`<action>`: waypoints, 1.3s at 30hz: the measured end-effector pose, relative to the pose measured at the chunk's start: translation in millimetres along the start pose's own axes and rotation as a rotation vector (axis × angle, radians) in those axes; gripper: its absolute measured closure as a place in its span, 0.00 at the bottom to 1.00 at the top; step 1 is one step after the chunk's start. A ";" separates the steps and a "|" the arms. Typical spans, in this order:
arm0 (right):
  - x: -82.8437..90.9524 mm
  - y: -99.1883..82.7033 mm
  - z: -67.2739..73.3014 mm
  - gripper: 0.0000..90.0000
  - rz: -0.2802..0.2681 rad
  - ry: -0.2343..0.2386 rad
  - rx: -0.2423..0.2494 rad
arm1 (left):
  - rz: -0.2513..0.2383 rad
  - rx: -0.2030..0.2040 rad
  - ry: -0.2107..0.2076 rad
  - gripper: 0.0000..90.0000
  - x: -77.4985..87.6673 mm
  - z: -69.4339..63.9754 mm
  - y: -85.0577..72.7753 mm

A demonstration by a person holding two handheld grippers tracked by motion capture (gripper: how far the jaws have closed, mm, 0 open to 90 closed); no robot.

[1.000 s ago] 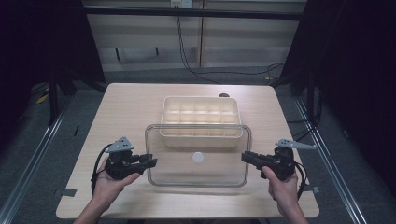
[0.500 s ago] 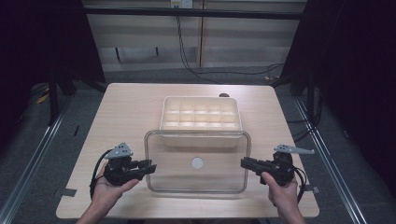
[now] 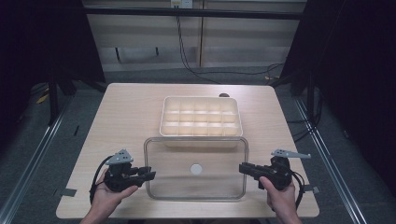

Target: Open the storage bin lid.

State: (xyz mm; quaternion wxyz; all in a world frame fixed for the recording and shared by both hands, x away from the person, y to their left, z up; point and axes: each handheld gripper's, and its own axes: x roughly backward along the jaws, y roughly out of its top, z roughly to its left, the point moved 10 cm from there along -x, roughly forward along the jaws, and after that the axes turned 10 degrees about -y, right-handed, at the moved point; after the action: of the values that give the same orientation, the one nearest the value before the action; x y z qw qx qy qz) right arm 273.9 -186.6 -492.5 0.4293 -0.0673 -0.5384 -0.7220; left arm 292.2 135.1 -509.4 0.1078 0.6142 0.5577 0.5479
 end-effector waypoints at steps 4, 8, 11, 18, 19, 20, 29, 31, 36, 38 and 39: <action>-1.8 -2.9 -1.2 0.82 0.011 0.001 -0.001 | 0.005 0.005 -0.009 0.76 -1.2 0.4 -2.9; -5.7 -5.6 -2.8 0.82 0.022 -0.002 0.003 | 0.005 0.004 -0.008 0.76 -0.4 1.5 -3.6; -11.1 -9.1 -3.0 0.82 0.035 -0.008 0.014 | 0.006 -0.008 0.009 0.74 0.1 3.4 -5.5; -15.4 -9.4 -4.1 0.82 0.037 -0.019 0.025 | 0.005 -0.002 0.010 0.72 -2.2 5.9 -5.7; -17.0 -9.5 -5.4 0.81 0.037 -0.023 0.025 | 0.013 -0.001 0.011 0.71 -3.4 7.6 -6.1; -17.0 -9.5 -5.4 0.81 0.037 -0.023 0.025 | 0.013 -0.001 0.011 0.71 -3.4 7.6 -6.1; -26.5 -10.6 -12.7 0.78 0.055 -0.050 0.024 | 0.033 0.025 0.005 0.68 -11.5 14.1 -5.9; -27.6 -10.7 -13.0 0.77 0.057 -0.052 0.023 | 0.031 0.027 0.004 0.68 -12.0 14.1 -5.8; -32.3 -12.0 -15.4 0.74 0.070 -0.065 0.026 | 0.057 0.029 0.022 0.64 -16.7 18.8 -7.6; -35.4 -13.5 -17.2 0.73 0.081 -0.074 0.029 | 0.067 0.039 0.015 0.63 -19.0 20.6 -8.2; -36.8 -14.2 -17.9 0.72 0.085 -0.074 0.024 | 0.073 0.041 0.015 0.63 -19.6 22.2 -8.6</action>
State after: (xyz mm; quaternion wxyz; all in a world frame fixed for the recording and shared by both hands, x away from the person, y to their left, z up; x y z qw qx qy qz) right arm 293.5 -180.7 -530.7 0.4402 -0.1118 -0.5593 -0.6935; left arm 309.4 133.0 -535.0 0.0711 0.6322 0.5468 0.5443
